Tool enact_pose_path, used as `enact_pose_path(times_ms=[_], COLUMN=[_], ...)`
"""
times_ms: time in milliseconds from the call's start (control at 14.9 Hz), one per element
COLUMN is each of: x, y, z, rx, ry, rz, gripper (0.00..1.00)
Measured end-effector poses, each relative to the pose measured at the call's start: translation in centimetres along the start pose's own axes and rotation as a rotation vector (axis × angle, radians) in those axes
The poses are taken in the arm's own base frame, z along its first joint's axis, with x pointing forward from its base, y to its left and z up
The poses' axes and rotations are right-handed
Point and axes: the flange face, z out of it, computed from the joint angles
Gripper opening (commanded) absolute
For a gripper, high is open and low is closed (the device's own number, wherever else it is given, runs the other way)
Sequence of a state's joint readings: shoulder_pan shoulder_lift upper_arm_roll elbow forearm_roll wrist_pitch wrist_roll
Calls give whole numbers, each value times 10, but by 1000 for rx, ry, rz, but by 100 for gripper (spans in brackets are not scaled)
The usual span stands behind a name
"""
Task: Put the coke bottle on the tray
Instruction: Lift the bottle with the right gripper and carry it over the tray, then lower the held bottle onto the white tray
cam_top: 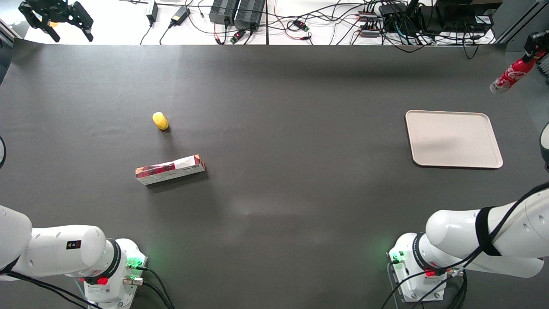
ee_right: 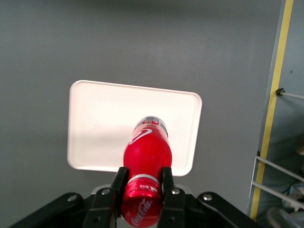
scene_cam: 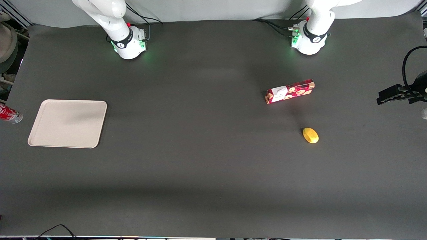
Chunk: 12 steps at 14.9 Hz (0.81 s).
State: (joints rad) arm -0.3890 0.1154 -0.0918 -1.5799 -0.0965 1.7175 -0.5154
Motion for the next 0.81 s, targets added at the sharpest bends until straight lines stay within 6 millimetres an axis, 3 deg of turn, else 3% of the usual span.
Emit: enact_pose_path(times_ms=[403,604,806], x=[-5,-12,-15], y=[63,69,66], z=[123,171,197], rx=[-33,0,24], ry=[5,-14,-44], rz=[-54,-67,-74], gripper=[0,0,0])
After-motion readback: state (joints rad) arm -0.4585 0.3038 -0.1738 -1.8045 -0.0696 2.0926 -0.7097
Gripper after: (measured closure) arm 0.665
